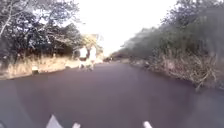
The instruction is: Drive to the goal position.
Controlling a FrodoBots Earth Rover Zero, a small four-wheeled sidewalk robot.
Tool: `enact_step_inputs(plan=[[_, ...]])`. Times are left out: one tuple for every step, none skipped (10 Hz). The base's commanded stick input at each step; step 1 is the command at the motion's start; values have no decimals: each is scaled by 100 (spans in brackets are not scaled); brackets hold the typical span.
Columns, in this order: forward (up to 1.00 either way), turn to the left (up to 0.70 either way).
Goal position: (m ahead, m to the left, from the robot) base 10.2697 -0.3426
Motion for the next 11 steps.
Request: enact_step_inputs(plan=[[85,0],[85,0],[85,0],[85,0],[85,0],[85,0],[85,0],[85,0],[85,0],[85,0],[85,0]])
